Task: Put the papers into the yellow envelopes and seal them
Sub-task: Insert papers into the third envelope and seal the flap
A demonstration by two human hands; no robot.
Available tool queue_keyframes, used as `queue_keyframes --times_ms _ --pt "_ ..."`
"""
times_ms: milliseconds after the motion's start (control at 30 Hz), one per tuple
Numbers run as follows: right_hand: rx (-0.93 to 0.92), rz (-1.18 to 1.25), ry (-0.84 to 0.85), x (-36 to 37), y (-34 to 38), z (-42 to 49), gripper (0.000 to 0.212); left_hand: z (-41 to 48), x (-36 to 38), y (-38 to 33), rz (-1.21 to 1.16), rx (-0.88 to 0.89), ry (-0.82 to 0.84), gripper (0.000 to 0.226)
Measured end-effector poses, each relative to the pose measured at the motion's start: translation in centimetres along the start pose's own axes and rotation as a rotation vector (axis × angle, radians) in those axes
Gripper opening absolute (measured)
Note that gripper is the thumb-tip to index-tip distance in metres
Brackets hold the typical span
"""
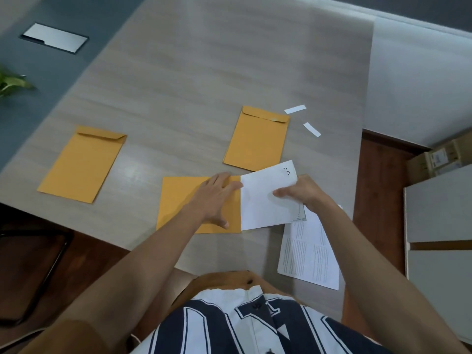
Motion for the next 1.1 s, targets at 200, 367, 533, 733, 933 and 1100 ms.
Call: queue_keyframes --times_ms 200,367,533,733,933,1100 --pt "0.003 0.059 -0.122 0.5 -2.3 -1.0 0.031 -0.1 0.6 0.6 0.084 0.028 0.006 0.159" --pt "0.046 0.066 -0.193 0.7 -5.3 -1.0 0.022 -0.3 1.2 -0.2 0.109 0.097 0.027 0.165" --pt "0.060 0.140 -0.211 1.1 -5.6 -1.0 0.025 -0.1 1.1 -0.4 0.110 0.114 0.038 0.161" --pt "0.057 0.143 -0.195 2.8 -5.2 -1.0 0.027 0.0 0.4 -0.8 0.066 0.130 0.007 0.156" --pt "-0.022 0.063 -0.180 5.9 -3.3 -1.7 0.028 0.1 0.7 -2.2 0.003 0.132 -0.035 0.154" --pt "-0.031 0.023 -0.213 5.6 -3.1 -1.5 0.026 0.0 1.6 -1.1 0.047 0.099 0.032 0.160"
Point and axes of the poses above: each hand's wrist, its own z-axis towards the middle knuckle, its own x-axis out of the palm, y = z × x, the point moved 5 cm from there along z, towards the middle knuckle, and after that the axes turned 8 degrees about -y, right-handed, at the moved point
